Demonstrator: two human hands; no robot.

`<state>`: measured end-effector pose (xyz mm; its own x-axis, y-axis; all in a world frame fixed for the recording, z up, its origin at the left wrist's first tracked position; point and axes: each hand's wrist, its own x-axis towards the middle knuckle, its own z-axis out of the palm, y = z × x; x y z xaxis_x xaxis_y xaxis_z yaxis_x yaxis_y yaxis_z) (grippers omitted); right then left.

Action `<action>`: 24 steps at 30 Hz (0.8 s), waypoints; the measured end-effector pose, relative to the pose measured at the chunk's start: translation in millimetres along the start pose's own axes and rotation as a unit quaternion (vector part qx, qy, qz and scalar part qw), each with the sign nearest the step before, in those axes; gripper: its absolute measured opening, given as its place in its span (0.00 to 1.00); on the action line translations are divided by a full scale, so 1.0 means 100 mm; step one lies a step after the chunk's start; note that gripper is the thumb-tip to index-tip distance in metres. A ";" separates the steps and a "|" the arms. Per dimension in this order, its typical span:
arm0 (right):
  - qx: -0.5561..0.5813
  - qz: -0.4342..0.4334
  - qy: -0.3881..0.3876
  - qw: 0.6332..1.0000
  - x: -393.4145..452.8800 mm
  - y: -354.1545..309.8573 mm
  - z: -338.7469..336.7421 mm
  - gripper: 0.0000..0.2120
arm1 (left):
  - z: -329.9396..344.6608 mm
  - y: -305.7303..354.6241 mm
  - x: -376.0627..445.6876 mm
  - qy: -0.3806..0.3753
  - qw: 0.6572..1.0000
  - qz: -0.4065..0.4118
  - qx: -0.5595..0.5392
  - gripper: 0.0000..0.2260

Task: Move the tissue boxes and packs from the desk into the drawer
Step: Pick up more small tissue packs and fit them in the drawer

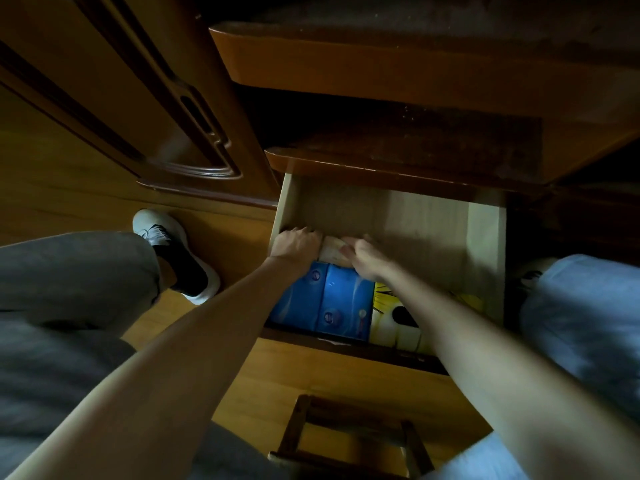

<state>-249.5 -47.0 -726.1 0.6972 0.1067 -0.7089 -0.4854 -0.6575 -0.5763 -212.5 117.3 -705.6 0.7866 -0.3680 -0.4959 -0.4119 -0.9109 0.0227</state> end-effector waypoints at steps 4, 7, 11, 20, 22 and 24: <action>0.035 -0.011 0.041 0.998 -0.08 -0.03 -0.07 0.26 | -0.02 -0.02 -0.09 0.061 0.998 0.026 -0.023 0.21; 0.049 -0.017 0.110 0.993 -0.22 -0.06 -0.19 0.25 | -0.13 -0.06 -0.26 0.101 0.992 0.019 -0.069 0.23; -0.011 -0.006 0.122 0.992 -0.55 -0.08 -0.41 0.23 | -0.44 -0.07 -0.55 0.131 0.987 0.032 -0.090 0.21; -0.025 -0.157 0.187 0.969 -2.00 -0.67 -1.21 0.06 | -1.98 0.11 -1.50 0.318 0.938 0.122 -0.063 0.12; -0.037 -0.215 0.252 0.943 -2.46 -0.92 -1.52 0.06 | -2.51 0.17 -1.73 0.396 0.906 0.144 -0.044 0.11; -0.053 -0.265 0.316 0.909 -2.89 -1.15 -1.81 0.08 | -3.02 0.23 -1.91 0.465 0.869 0.163 -0.037 0.10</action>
<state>-299.5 -137.0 -381.4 0.9986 0.0012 0.0526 0.0379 -0.7104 -0.7028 -233.1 110.3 -347.9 0.6789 -0.5694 0.4635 -0.6795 -0.7263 0.1031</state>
